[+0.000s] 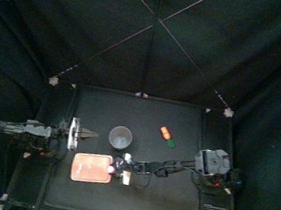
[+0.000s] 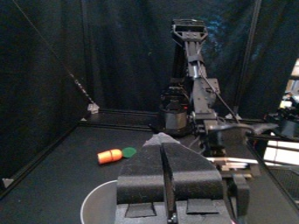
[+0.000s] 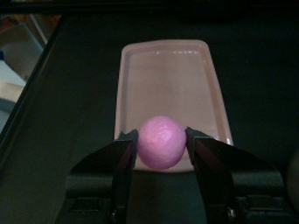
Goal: Pick the pink ball then place it on the pink plate
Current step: Place pink ball on the pink plate
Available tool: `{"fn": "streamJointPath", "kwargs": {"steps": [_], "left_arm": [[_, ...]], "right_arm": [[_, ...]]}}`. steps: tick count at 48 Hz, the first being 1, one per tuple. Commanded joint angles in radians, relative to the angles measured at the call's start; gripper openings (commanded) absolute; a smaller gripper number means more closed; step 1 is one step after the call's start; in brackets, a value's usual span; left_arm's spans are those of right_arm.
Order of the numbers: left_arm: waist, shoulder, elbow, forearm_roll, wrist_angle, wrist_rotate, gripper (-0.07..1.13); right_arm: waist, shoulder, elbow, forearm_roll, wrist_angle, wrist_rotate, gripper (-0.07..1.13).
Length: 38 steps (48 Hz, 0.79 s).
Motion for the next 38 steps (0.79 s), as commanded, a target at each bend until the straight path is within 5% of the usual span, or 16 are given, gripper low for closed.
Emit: {"fn": "streamJointPath", "kwargs": {"steps": [1,18,38], "left_arm": [[0.002,0.005,-0.009,-0.002,-0.009,0.003,0.02],[0.003,0.005,-0.002,-0.002,-0.006,0.005,0.02],[0.002,0.005,0.017,-0.002,-0.009,0.002,0.02]], "right_arm": [[-0.002,0.077,-0.15,0.02,0.012,-0.002,0.72],[-0.002,0.249,-0.416,0.032,0.218,-0.005,0.72],[-0.028,0.273,-0.448,0.06,0.229,0.002,0.77]]}}
